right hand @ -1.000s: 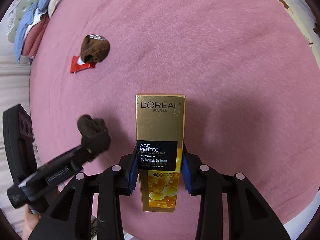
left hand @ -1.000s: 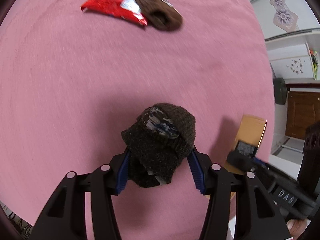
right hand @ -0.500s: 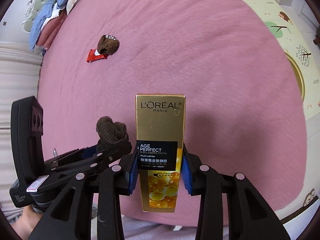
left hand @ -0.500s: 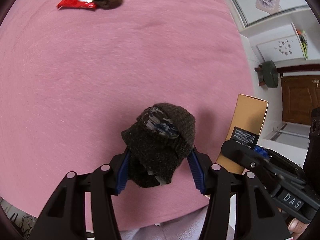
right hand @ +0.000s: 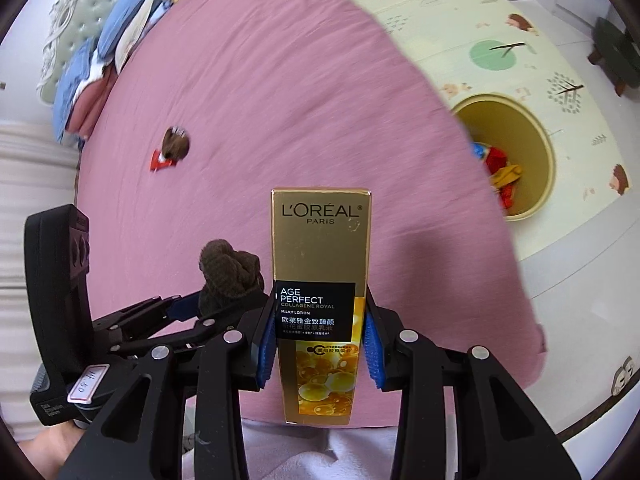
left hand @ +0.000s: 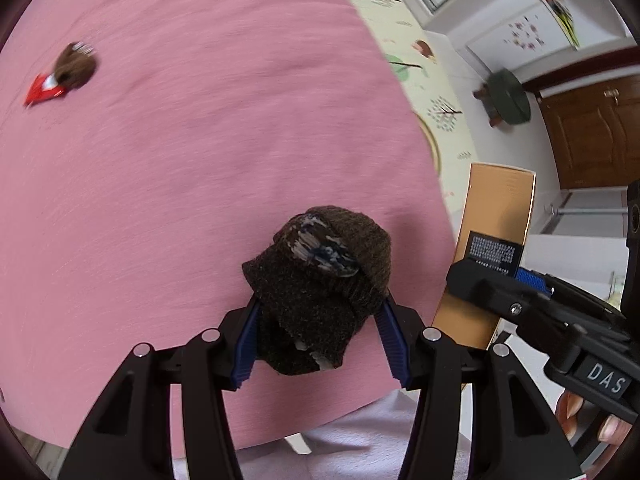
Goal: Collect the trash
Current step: 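Lift the beanie and gold box and carry both over the yellow bin, then open both tools to drop the beanie and gold box into the bin, then move both tools back toward the red tube and brown sock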
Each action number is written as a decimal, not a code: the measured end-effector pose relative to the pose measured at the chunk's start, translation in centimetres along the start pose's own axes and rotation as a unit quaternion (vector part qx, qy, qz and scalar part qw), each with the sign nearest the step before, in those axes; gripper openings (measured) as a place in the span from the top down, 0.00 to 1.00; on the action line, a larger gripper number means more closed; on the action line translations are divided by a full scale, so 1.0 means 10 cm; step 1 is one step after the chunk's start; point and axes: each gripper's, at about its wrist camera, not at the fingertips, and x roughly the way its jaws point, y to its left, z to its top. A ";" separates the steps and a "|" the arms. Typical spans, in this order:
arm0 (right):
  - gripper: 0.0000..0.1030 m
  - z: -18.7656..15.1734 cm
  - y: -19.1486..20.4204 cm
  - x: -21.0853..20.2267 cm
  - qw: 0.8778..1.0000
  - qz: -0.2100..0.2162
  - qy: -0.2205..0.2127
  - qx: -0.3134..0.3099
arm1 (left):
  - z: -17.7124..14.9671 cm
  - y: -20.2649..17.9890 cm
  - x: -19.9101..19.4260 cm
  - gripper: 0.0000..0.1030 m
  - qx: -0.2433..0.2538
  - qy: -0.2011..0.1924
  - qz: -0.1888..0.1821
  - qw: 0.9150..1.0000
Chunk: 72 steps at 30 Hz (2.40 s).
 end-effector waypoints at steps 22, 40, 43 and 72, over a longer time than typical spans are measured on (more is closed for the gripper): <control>0.65 0.56 -1.64 -0.72 0.993 -0.015 -0.059 0.103 | 0.83 -1.61 0.48 0.48 0.076 0.016 -0.011 0.997; 0.60 1.26 -2.04 -0.90 0.990 -0.057 -0.095 0.086 | 1.50 -2.09 0.69 0.26 0.081 0.000 -0.068 0.994; 0.51 1.34 -2.12 -0.96 0.988 -0.068 -0.094 0.096 | 1.56 -2.15 0.67 0.14 0.087 -0.005 -0.068 0.994; 0.51 0.75 -0.14 -0.15 0.998 -0.005 -0.032 -0.045 | 0.58 0.00 -0.06 0.14 -0.081 -0.067 -0.023 0.994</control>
